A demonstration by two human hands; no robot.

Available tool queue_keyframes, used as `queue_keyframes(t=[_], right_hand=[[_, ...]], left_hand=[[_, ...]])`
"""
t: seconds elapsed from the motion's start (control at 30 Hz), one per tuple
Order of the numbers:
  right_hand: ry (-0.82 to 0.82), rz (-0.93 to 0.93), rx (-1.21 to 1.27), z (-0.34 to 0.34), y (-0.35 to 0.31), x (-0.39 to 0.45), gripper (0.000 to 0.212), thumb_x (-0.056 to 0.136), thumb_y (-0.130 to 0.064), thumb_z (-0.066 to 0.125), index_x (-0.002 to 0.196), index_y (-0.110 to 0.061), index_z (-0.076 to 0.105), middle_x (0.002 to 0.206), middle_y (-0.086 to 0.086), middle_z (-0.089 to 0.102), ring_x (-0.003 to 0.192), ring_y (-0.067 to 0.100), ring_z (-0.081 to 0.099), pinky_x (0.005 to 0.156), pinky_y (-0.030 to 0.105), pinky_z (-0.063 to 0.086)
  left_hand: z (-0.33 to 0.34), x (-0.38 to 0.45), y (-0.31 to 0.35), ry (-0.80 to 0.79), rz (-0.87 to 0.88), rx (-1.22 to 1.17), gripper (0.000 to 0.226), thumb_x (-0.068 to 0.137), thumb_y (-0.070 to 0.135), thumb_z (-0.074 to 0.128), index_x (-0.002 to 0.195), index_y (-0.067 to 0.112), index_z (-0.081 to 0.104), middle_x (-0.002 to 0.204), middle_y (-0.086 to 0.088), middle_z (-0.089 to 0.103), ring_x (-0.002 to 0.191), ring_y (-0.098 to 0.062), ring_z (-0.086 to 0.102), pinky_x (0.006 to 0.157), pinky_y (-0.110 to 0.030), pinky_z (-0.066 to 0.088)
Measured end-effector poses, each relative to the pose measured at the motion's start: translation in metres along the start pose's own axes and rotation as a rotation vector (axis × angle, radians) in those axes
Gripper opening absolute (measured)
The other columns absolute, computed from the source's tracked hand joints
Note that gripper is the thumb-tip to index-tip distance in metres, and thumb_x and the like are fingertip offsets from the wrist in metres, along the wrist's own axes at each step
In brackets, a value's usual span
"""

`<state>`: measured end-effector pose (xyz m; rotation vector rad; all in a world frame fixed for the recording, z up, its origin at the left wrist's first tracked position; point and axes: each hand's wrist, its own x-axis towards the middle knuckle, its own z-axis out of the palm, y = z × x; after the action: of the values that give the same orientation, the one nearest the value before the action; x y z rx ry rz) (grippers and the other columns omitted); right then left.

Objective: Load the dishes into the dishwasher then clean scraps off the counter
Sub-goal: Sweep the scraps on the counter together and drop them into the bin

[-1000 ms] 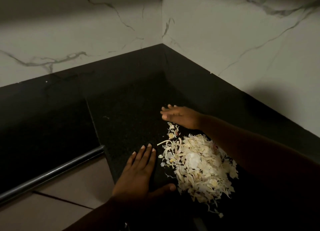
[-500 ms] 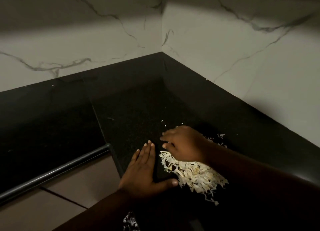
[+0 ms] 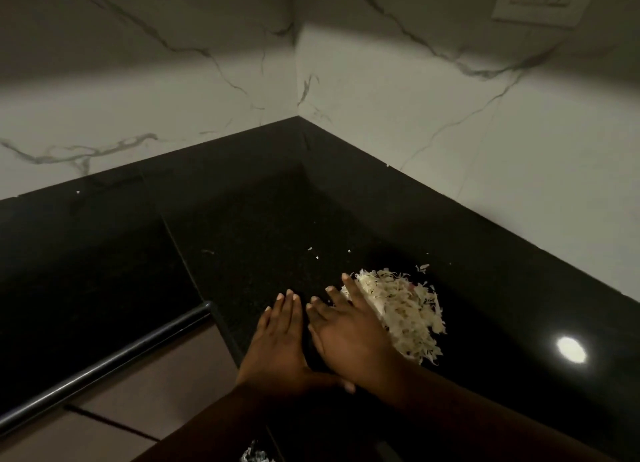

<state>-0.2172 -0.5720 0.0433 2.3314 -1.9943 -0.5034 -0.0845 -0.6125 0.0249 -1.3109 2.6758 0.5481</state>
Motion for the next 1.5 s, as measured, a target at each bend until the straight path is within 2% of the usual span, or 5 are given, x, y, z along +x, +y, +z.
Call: queue_keyframes(t=[0.43,0.6,0.9,1.13,1.5], right_hand=[[0.125,0.316,0.184,-0.038,-0.015,0.089,0.046,0.096,-0.031,0.044,0.138,-0.012,0.042,0.141,0.014,0.043,0.132,0.034,0.037,0.114,0.052,0.019],[0.003,0.391,0.340,-0.013,0.007,0.117,0.064,0.098,-0.054,0.022,0.152,-0.021,0.010,0.160,0.006,0.008,0.147,0.031,0.004,0.115,0.055,-0.007],[-0.209,0.624,0.173,-0.043,-0.020,0.066,0.063,0.101,-0.043,0.020,0.151,-0.005,0.010,0.158,0.018,0.004,0.145,0.040,-0.004,0.104,0.062,-0.023],[0.268,0.797,0.399,-0.038,-0.011,-0.010,0.062,0.092,-0.058,0.036,0.144,-0.025,0.036,0.149,-0.004,0.037,0.141,0.019,0.027,0.116,0.041,0.000],[0.070,1.002,0.641,0.036,-0.022,-0.094,0.142,0.047,-0.102,0.037,0.138,-0.023,-0.037,0.151,0.003,-0.037,0.142,0.023,-0.026,0.117,0.040,-0.012]], left_hand=[[0.006,0.010,-0.009,0.051,0.106,0.065,0.134,0.044,0.094,0.002,0.153,0.017,0.001,0.160,-0.007,-0.007,0.146,-0.025,-0.014,0.114,-0.037,-0.014],[0.018,0.019,-0.012,0.091,0.091,0.065,0.119,0.073,0.087,-0.005,0.118,0.002,0.066,0.125,-0.022,0.060,0.114,-0.037,0.059,0.101,-0.046,0.041],[0.040,0.020,-0.019,0.324,0.249,-0.130,0.097,0.088,0.070,0.007,0.137,-0.008,0.038,0.144,-0.026,0.039,0.147,-0.025,-0.003,0.114,-0.043,0.008],[0.039,0.015,-0.012,0.158,0.200,-0.183,0.132,0.061,0.095,0.023,0.129,-0.016,0.046,0.138,-0.035,0.042,0.132,-0.043,0.030,0.115,-0.043,0.001],[0.037,0.017,-0.009,0.058,0.210,-0.173,0.134,0.059,0.097,0.019,0.130,-0.014,0.044,0.139,-0.034,0.040,0.131,-0.044,0.030,0.116,-0.040,-0.007]])
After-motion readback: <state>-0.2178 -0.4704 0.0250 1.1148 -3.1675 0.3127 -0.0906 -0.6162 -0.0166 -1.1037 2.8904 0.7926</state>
